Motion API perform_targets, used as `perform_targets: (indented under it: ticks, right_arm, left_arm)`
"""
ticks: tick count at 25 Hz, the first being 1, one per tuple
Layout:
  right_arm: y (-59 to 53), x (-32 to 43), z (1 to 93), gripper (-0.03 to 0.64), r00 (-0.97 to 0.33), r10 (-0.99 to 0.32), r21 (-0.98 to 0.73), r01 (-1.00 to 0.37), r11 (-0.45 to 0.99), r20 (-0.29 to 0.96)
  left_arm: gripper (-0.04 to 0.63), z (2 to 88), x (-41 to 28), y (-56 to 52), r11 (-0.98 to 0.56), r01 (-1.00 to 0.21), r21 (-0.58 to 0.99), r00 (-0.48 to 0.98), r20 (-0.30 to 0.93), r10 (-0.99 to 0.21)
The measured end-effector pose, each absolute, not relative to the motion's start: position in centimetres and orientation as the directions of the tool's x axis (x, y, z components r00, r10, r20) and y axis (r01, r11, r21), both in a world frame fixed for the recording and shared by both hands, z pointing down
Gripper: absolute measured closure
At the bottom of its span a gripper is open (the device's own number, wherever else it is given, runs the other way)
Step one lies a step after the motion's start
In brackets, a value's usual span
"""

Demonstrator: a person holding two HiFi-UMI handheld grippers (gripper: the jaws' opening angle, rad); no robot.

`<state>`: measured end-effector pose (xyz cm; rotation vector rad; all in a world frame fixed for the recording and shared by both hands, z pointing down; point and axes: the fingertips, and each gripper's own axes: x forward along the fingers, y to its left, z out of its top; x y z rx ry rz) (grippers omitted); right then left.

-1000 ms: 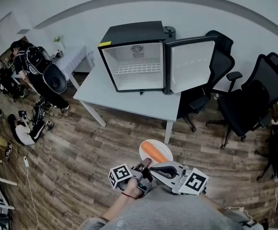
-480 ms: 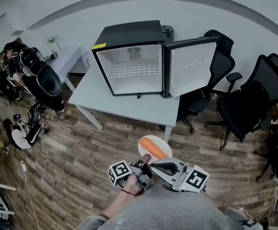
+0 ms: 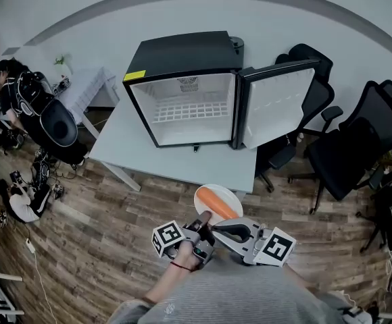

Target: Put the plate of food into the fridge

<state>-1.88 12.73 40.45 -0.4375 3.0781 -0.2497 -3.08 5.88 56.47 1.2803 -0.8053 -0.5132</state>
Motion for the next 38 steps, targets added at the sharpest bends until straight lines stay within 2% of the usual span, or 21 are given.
perform_targets:
  ticks: [19,31,38]
  right_arm:
    - [-0.4,-9.8,40.4,0.601,-0.954,-0.299,-0.162,-0.295,0.942,-0.001]
    - [-3.6,-10.6,41.2,0.601,-0.945,-0.327,-0.188,-0.324,0.927,0.015]
    - [-5.2,-9.4,41.2,0.601,-0.955,-0.296,-0.199,-0.295,0.935,0.024]
  left_arm:
    - [0.563,56.2,-11.0,-7.9,0.215,-0.075,0.974,0.646,0.212,-0.733]
    - [0.563,56.7,-11.7,-11.1,0.22,-0.049,0.974,0.661,0.196,-0.725]
    - [0.561,57.0,-10.7,-12.0,0.244,-0.043,0.969,0.635,0.215,-0.742]
